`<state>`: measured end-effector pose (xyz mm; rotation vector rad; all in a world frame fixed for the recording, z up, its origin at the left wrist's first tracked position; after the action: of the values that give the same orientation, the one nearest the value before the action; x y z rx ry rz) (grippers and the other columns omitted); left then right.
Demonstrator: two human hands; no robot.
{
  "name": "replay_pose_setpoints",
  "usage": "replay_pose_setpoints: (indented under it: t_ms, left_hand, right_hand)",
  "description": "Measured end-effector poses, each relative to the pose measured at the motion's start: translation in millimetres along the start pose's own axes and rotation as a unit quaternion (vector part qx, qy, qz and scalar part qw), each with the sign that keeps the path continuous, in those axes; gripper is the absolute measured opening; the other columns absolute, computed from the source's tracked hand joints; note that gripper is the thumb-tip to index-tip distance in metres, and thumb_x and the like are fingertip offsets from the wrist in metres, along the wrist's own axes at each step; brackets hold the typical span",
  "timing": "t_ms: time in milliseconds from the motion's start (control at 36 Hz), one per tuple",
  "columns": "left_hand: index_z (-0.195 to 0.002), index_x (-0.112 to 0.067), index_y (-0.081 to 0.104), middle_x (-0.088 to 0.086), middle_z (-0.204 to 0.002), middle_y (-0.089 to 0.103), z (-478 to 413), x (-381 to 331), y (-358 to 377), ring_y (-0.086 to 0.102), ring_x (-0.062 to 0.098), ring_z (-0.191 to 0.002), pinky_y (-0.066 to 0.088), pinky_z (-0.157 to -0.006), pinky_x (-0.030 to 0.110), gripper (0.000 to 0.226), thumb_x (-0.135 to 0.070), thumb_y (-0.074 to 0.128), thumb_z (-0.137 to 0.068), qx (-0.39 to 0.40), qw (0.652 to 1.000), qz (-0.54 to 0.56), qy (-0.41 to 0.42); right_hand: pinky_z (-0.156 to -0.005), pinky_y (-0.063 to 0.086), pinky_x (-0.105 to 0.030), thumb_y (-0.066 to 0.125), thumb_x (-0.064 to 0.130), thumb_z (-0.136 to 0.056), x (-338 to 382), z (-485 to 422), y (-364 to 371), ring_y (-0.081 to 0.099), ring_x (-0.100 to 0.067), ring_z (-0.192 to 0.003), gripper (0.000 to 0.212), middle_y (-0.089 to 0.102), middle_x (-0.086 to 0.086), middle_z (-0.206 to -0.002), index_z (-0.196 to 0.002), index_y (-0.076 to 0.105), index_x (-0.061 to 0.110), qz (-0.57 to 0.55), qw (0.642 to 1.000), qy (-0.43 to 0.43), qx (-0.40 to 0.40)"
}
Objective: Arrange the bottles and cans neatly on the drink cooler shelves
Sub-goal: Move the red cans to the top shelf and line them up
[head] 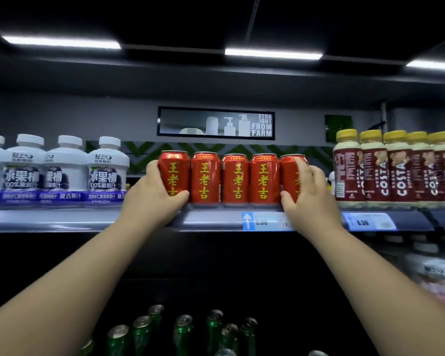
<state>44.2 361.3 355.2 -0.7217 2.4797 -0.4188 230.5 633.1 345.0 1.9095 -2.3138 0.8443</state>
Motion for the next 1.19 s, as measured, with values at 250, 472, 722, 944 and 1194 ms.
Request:
replay_pose_setpoints:
  t_ms: [250,472,722,944,1194]
  left_hand:
    - [-0.145,-0.018,0.024,0.009,-0.116,0.061,5,-3,2,0.057,0.027,-0.092,0.042,-0.073,0.035,0.081,-0.056,0.062,-0.084,-0.003,0.999,-0.052,0.008]
    - [-0.154,-0.034,-0.006,0.007,-0.163,-0.006,19,-27,5,0.014,0.037,-0.148,0.023,-0.115,0.055,0.101,-0.051,0.066,-0.085,-0.025,0.998,-0.049,0.042]
    - [-0.147,-0.033,0.028,0.007,-0.158,0.023,22,-117,33,0.007,0.031,-0.149,0.0,-0.119,0.054,0.075,-0.065,0.051,-0.084,-0.055,0.967,-0.178,0.171]
    - [-0.149,-0.035,0.019,0.009,-0.163,-0.005,9,-116,58,-0.017,0.038,-0.149,-0.012,-0.117,0.06,0.094,-0.079,0.054,-0.074,-0.066,0.98,-0.174,0.071]
    - [-0.147,-0.035,0.029,0.012,-0.164,-0.007,7,-114,54,-0.02,0.041,-0.148,-0.013,-0.116,0.063,0.091,-0.081,0.055,-0.073,-0.064,0.979,-0.184,0.054]
  right_hand:
    - [-0.1,0.045,-0.048,0.062,0.034,-0.094,-9,0,-4,0.048,-0.031,-0.125,0.077,0.036,-0.009,-0.145,-0.155,0.015,0.031,-0.029,0.999,0.017,0.006]
    - [-0.101,0.045,-0.046,0.063,0.039,-0.094,-10,-3,-7,0.048,-0.031,-0.127,0.08,0.034,-0.008,-0.146,-0.156,0.013,0.03,-0.028,0.999,0.01,0.037]
    - [-0.087,0.052,-0.045,0.058,0.061,-0.089,-25,-12,-8,0.058,-0.032,-0.113,0.089,0.05,-0.007,-0.137,-0.154,0.005,0.032,0.015,0.997,0.033,0.061]
    - [-0.088,0.054,-0.046,0.055,0.062,-0.091,-29,-12,-3,0.061,-0.03,-0.11,0.087,0.057,-0.005,-0.132,-0.154,0.005,0.031,0.011,0.998,0.026,0.062]
    - [-0.084,0.053,-0.044,0.051,0.062,-0.094,-28,-12,-2,0.062,-0.032,-0.107,0.087,0.059,-0.007,-0.13,-0.155,-0.002,0.03,0.039,0.996,0.026,0.082]
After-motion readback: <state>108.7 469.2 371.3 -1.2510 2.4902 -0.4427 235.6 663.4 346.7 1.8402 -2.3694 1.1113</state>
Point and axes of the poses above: each hand's wrist, its own z-axis away from the middle knuckle, its own y-axis out of the palm, x = y × z, the point moved 7 cm from there along -z, towards the middle knuckle
